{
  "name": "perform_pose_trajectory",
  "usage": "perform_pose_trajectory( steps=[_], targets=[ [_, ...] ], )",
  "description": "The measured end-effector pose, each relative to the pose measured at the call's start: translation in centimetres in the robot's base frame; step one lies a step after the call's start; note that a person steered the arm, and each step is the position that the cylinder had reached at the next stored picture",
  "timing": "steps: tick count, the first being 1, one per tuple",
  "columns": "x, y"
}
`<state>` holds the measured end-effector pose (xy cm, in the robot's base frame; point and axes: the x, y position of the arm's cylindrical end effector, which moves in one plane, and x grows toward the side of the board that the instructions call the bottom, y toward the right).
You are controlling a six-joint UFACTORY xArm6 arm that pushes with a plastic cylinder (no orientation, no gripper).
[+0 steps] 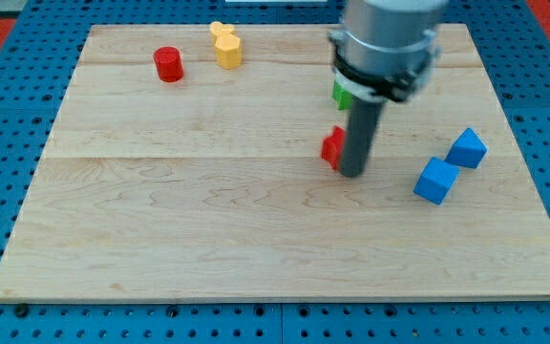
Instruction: Push the red star towards the top left
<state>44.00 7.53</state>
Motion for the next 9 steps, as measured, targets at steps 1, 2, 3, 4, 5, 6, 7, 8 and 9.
perform_pose_trajectory(
  steps=[1,2,3,4,5,6,7,8,9],
  targets=[
    [-5.3,0.1],
    [-7.0,-0.4],
    [-11.6,-9.0],
    [-13.7,-8.8],
    [-17.1,-3.6],
    [-18.8,-8.7],
    [-15.6,-14.1],
    [-14.5,-13.7],
    [-12.2,-11.4]
  ],
)
